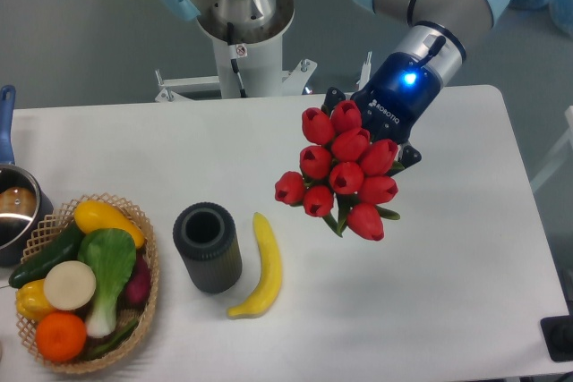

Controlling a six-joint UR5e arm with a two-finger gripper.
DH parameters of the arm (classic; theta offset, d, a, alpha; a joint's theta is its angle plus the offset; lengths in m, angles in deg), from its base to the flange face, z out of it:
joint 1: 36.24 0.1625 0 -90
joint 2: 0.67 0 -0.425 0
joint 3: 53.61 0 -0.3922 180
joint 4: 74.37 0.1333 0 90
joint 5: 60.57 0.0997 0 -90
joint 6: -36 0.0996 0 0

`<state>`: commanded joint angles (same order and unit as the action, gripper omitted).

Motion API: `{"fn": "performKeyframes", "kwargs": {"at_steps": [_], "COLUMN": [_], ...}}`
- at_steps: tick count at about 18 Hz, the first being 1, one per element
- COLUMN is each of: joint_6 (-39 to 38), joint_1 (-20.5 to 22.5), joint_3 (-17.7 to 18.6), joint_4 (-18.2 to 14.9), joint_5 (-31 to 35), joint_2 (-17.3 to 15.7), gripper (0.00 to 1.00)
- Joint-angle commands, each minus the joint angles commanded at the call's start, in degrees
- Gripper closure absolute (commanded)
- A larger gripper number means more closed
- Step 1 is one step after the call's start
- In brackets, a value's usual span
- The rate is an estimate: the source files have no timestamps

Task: Insert the flowers into the vase
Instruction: 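Carry the red tulip bunch with the gripper over the grey vase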

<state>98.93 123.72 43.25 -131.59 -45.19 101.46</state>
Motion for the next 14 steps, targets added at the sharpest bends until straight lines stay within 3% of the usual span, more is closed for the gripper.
{"fn": "performKeyframes", "kwargs": {"at_steps": [6, 14], "joint_6": [0.00, 0.44], "joint_1": [-0.09, -1.92], "joint_3": [0.17, 0.88], "joint_4": [0.09, 1.85], "joint_5": [-0.09, -6.93], "joint_2": [-0.09, 0.70], "gripper": [0.56, 0.56]}}
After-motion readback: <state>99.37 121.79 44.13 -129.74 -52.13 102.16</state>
